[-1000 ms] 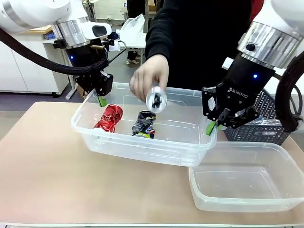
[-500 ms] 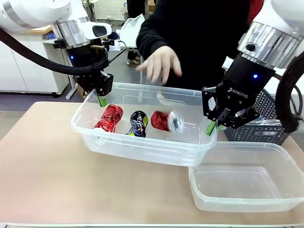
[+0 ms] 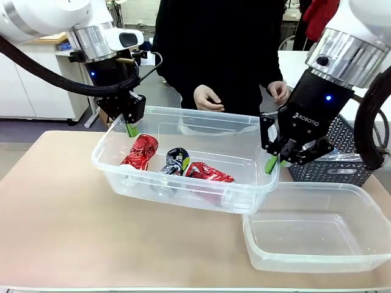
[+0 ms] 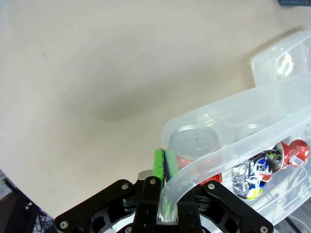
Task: Sort the waste into each basket.
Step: Offer the picked Organizing box to the human.
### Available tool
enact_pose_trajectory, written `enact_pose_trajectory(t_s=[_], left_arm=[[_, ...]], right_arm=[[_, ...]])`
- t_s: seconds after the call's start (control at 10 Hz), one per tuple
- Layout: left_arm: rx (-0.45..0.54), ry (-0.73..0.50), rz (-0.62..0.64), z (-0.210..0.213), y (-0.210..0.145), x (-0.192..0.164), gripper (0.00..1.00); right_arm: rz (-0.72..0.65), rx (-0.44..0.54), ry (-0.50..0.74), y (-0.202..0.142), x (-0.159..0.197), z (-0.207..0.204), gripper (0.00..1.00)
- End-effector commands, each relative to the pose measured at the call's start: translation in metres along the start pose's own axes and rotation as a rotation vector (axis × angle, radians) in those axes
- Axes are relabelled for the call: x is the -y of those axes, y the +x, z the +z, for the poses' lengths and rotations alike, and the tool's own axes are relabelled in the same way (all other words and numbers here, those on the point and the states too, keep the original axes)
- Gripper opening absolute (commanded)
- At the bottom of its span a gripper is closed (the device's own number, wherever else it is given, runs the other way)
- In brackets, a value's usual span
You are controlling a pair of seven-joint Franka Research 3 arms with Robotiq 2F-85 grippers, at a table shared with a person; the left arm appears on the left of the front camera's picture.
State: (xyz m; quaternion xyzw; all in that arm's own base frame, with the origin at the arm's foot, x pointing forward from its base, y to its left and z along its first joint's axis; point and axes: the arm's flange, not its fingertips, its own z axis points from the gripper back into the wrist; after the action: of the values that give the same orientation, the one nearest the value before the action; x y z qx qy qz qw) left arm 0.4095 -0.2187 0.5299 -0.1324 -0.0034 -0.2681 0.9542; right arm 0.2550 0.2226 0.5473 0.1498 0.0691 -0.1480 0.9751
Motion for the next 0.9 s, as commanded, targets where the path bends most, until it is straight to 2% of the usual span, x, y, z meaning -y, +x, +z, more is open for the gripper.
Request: enact_pose_trajectory(t_s=[0.0,0.4,0.6,0.8], left_arm=[[0.012,-0.009,0.001,0.001,-0.007,-0.002,0.04],[0.000,0.000,0.000,0.000,0.000,0.000,0.04],[0.013,0.033,0.022,0.018,0.023,-0.009,0.04],[0.028,0.034,0.066,0.043,0.063,-0.035,0.04]], right_arm=[[-0.019,0.006,0.006,0.003,0.005,0.001,0.07],[0.000,0.000,0.000,0.000,0.000,0.000,0.07],[0.068,-0.046,-0.047,0.058,-0.023,0.027,0.07],[0.061,-0.057,-0.089,0.115,-0.036,0.056,0.07]])
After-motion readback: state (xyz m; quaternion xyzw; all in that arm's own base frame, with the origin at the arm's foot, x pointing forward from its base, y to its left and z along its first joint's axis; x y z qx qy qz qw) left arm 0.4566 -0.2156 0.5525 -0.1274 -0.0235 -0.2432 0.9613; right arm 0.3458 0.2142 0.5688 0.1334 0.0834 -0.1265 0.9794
